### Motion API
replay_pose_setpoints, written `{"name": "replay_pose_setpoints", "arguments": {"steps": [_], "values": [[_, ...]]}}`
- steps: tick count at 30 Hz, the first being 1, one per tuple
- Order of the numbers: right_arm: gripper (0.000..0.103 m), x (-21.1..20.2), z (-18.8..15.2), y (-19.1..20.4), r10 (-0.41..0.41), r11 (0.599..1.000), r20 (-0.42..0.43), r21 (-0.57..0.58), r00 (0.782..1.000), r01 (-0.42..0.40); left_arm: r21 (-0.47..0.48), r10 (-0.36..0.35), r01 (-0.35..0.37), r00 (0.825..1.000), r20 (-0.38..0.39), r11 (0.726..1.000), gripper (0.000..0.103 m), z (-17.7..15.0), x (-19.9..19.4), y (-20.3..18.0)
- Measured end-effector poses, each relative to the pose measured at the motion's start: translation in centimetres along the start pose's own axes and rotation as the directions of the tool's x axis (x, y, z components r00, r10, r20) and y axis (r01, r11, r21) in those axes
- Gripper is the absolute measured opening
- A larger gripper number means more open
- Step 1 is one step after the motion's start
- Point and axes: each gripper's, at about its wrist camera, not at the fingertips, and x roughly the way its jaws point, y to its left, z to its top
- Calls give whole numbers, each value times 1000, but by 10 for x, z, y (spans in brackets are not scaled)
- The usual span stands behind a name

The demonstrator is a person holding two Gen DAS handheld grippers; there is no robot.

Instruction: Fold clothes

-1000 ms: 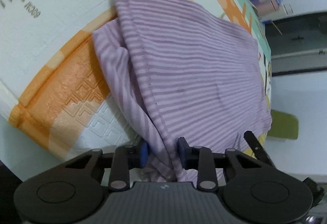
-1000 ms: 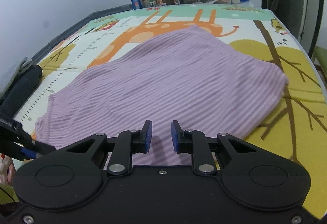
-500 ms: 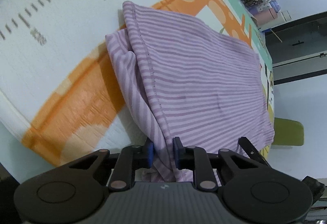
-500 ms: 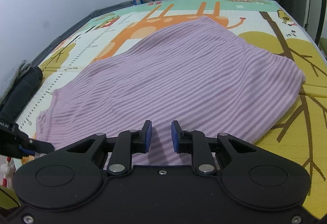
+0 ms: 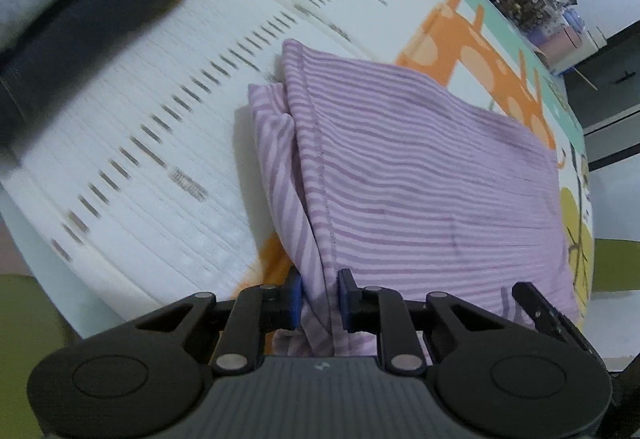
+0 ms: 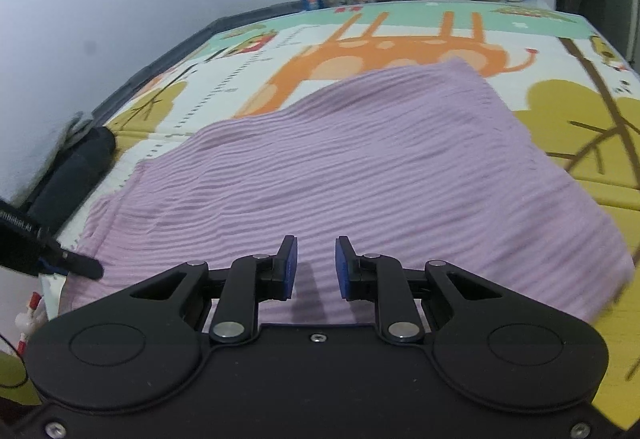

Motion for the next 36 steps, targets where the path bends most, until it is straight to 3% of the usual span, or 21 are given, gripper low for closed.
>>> {"name": "replay_pose_setpoints", "arguments": {"steps": [7, 10, 22, 24, 26, 30, 36], "values": [[20, 21, -17, 30, 61, 998, -66, -25, 996, -63, -3, -24, 24, 1000, 20, 1000, 20, 12, -13, -4], [23, 22, -23, 37, 56, 998, -49, -19, 997, -57, 8, -68, 68, 997, 29, 998, 20, 16, -19, -14], [23, 10, -22, 22, 80, 995, -36, 68, 996, -77, 164, -202, 193, 978, 44, 968, 19, 32, -31, -96], [23, 4, -21, 17, 72, 994, -24, 89, 997, -69, 187, -242, 232, 970, 34, 955, 11, 33, -29, -112], [23, -3, -20, 10, 57, 993, -11, 106, 998, -56, 213, -274, 264, 961, 22, 941, 10, 34, -27, -129], [23, -16, -20, -8, 25, 989, 3, 144, 1000, -26, 257, -244, 236, 970, -2, 937, 10, 32, -10, -156], [23, -29, -23, -26, -3, 985, 7, 175, 1000, 2, 253, -213, 218, 976, -48, 942, 11, 26, 12, -163]]}}
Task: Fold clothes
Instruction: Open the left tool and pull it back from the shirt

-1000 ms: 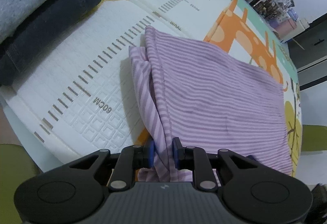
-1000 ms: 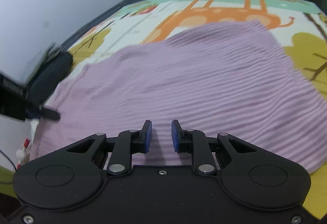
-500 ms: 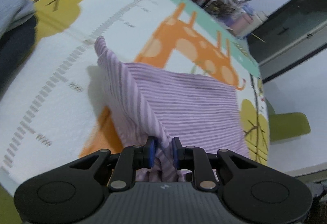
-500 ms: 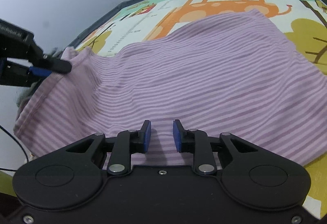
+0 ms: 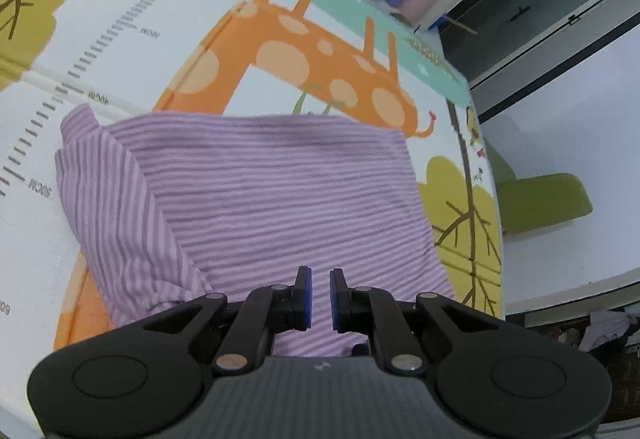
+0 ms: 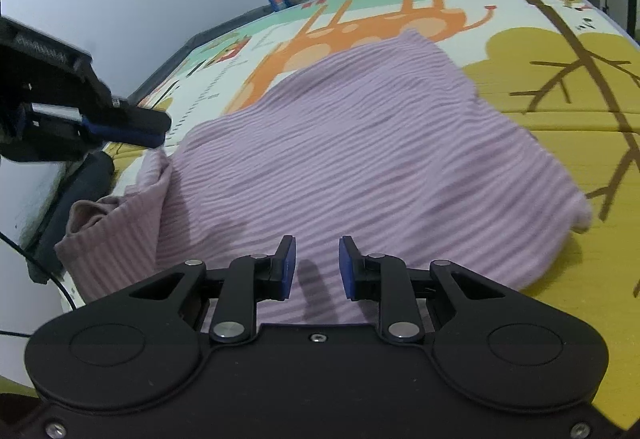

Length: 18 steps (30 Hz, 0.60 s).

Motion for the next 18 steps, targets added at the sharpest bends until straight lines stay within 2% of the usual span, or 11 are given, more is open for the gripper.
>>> {"name": "replay_pose_setpoints", "arguments": {"steps": [3, 6, 8, 10, 13, 15, 18], "values": [[30, -5, 1, -1, 23, 1000, 10, 4, 1000, -23, -16, 9, -9, 1000, -5, 1000, 11, 1, 4, 4], [33, -11, 2, 10, 86, 996, 25, -38, 996, -85, -29, 8, -8, 1000, 0, 1000, 12, 2, 2, 8], [34, -15, 2, 23, 142, 986, 27, -88, 989, -139, -39, 14, -14, 1000, 9, 999, 13, 3, -1, 11], [40, -19, 1, 36, 197, 971, 25, -142, 980, -192, -56, 17, -16, 1000, 23, 998, 13, 4, -6, 15], [47, -24, 1, 55, 278, 942, 11, -200, 961, -270, -79, 19, -15, 999, 46, 997, 23, 5, -15, 23], [61, -25, 2, 68, 314, 926, -3, -222, 950, -307, -95, 29, -23, 998, 64, 995, 29, 6, -22, 28], [72, -27, 2, 88, 348, 904, -12, -261, 937, -339, -123, 41, -30, 995, 88, 992, 32, 6, -32, 38]]}}
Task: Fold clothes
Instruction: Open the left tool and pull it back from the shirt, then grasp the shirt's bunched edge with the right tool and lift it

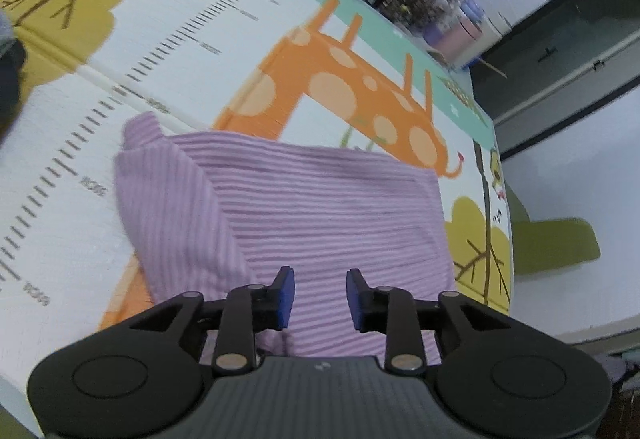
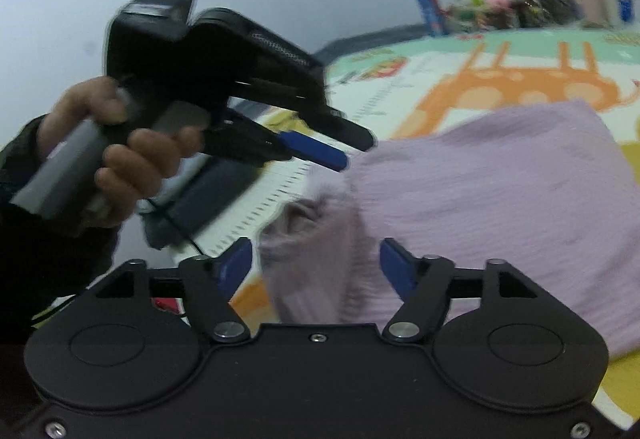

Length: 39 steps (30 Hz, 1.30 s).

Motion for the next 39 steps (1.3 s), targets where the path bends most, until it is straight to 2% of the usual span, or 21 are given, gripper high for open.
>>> {"name": "replay_pose_setpoints", "arguments": {"steps": [3, 7, 11, 13, 14, 15, 16, 18, 19, 20, 23, 29, 36, 39], "values": [[80, 10, 4, 19, 10, 998, -13, -69, 1000, -11, -36, 7, -6, 1000, 22, 999, 35, 2, -9, 12], [80, 35, 6, 38, -40, 991, -45, -128, 998, 34, -84, 23, -19, 999, 42, 996, 40, 1, -19, 32], [79, 58, 7, 48, -62, 989, -78, -138, 995, 51, -128, 35, -29, 998, 43, 991, 42, -3, -25, 51], [76, 71, 6, 52, -106, 985, -97, -150, 990, 91, -153, 39, -32, 998, 41, 988, 43, -5, -27, 61], [73, 77, 5, 54, -130, 981, -105, -156, 986, 113, -164, 40, -33, 998, 40, 986, 44, -6, -28, 65], [64, 82, 4, 55, -153, 978, -113, -162, 982, 134, -174, 42, -35, 998, 39, 984, 44, -7, -29, 70], [59, 89, 4, 55, -181, 974, -123, -163, 976, 160, -182, 45, -38, 998, 38, 983, 45, -8, -30, 74], [38, 100, 6, 50, -224, 969, -153, -139, 963, 203, -202, 58, -50, 998, 35, 978, 46, -9, -31, 82], [31, 105, 6, 47, -245, 966, -168, -128, 955, 225, -214, 65, -56, 997, 32, 975, 47, -10, -31, 87], [19, 108, 8, 43, -242, 969, -184, -105, 953, 226, -226, 72, -64, 997, 27, 972, 48, -11, -30, 91], [13, 104, 14, 28, -210, 978, -176, -21, 962, 209, -256, 88, -82, 996, 9, 963, 48, -15, -27, 103], [11, 91, 26, 17, -178, 980, -117, 72, 977, 187, -303, 112, -125, 992, -61, 945, 50, -21, -7, 121], [10, 61, 53, 13, -190, 975, -14, 116, 982, 190, -296, 126, -147, 988, -89, 944, 50, -19, 19, 113], [10, 49, 62, 9, -206, 971, 23, 132, 978, 201, -298, 110, -129, 991, -80, 946, 50, -14, 27, 105]]}}
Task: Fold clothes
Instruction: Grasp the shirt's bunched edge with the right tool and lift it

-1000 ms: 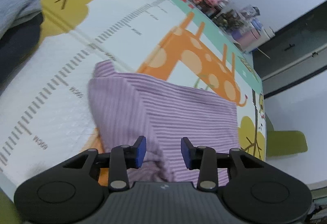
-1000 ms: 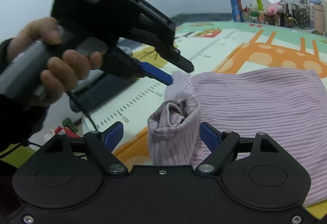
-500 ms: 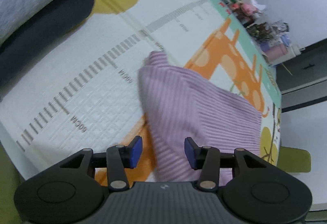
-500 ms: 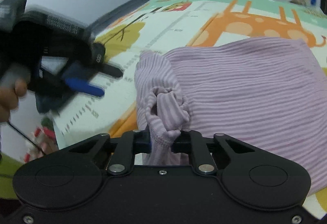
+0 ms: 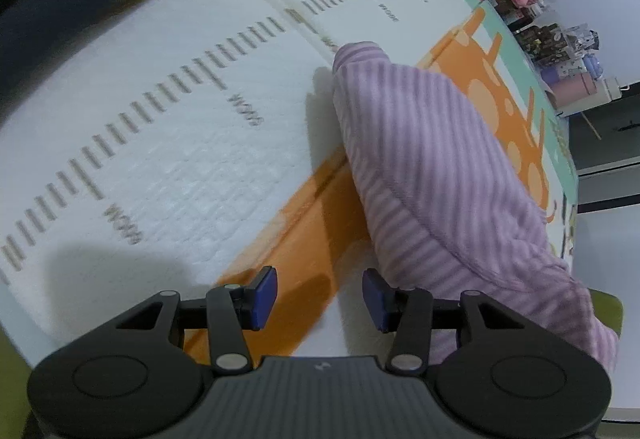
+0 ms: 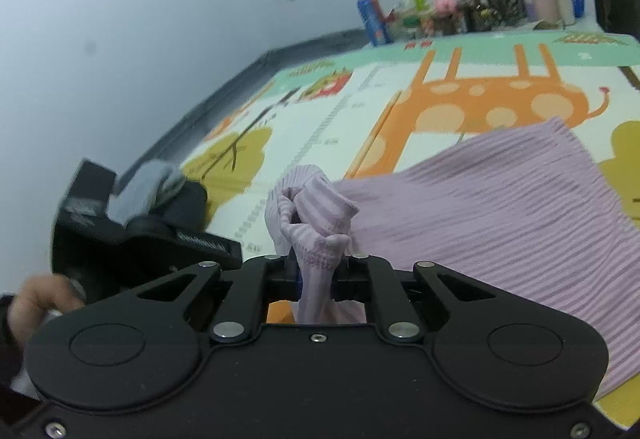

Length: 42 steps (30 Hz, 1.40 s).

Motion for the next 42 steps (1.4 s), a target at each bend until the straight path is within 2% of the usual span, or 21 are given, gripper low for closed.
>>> {"name": "replay_pose_setpoints", "arguments": {"steps": [13, 27, 35, 40, 42], "values": [[10, -40, 23, -25, -99, 994, 141, 52, 985, 93, 140, -10, 11, 1000, -3, 990, 50, 7, 24, -69], [10, -86, 25, -70, -277, 959, 242, 125, 930, 254, 308, -50, 57, 998, -30, 950, 50, 1, 44, -154], [10, -97, 8, -97, -401, 914, 235, 166, 885, 370, 414, -17, 32, 999, -40, 910, 50, -13, 68, -191], [10, -96, -9, -120, -471, 875, 184, 224, 863, 430, 477, 15, 8, 999, -44, 879, 51, -22, 84, -206], [10, -93, -16, -130, -487, 860, 151, 255, 860, 442, 504, 31, -6, 999, -41, 864, 52, -26, 89, -210]]}}
